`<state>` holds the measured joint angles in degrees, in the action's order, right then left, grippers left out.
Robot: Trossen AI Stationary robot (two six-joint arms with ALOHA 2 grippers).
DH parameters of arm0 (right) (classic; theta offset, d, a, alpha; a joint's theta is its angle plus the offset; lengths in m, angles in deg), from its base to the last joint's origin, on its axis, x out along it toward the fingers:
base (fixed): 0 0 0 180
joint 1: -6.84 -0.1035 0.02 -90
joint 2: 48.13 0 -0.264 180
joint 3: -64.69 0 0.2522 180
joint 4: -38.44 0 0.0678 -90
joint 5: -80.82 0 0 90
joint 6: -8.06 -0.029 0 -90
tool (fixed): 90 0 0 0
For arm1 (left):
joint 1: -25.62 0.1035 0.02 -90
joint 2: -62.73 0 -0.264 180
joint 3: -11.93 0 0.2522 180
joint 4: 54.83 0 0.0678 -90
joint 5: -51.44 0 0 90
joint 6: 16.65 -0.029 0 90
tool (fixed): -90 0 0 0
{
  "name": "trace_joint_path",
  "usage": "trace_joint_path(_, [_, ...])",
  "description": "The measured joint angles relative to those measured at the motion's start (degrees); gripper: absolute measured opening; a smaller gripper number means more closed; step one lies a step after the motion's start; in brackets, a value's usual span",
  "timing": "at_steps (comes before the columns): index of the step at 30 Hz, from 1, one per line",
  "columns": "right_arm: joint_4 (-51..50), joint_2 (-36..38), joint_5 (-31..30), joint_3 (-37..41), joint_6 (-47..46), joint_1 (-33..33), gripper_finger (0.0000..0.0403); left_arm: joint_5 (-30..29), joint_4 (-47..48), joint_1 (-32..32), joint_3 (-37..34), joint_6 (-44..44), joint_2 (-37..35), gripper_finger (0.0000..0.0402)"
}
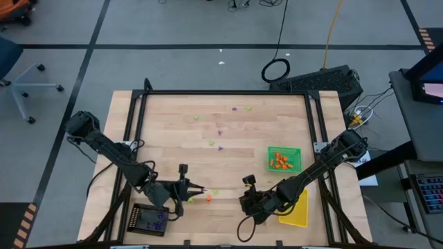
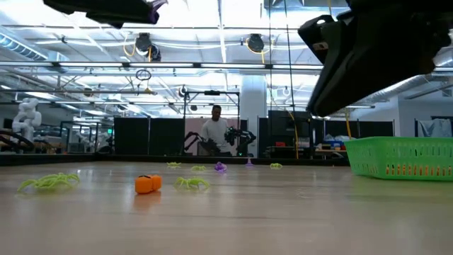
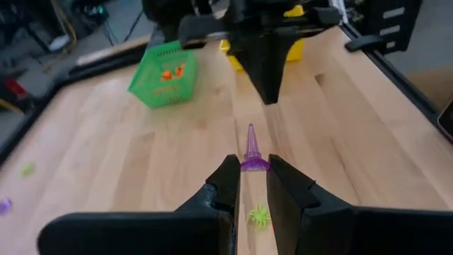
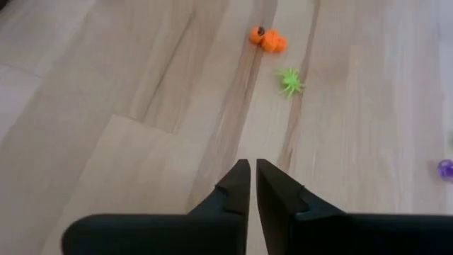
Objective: Sort Halloween decoration
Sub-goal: Put the purple witch hat toy into the black bin
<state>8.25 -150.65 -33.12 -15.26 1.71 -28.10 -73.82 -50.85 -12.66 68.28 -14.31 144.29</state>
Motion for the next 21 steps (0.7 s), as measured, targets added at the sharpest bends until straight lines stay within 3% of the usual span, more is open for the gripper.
trace_joint_path(11, [2.0,0.0,0.0,0.0,8.1,1.9,0.0001,-0.2,-1.7,0.0,0.0,-30.9,0.0,0.0045])
trace_joint_path(16, [2.0,0.0,0.0,0.0,8.8,2.7,0.0001,-0.4,-1.7,0.0,0.0,-41.2,0.0,0.0045])
trace_joint_path(21, [2.0,0.0,0.0,0.0,8.8,3.5,0.0001,-4.2,-1.7,0.0,0.0,-49.2,0.0,0.0045])
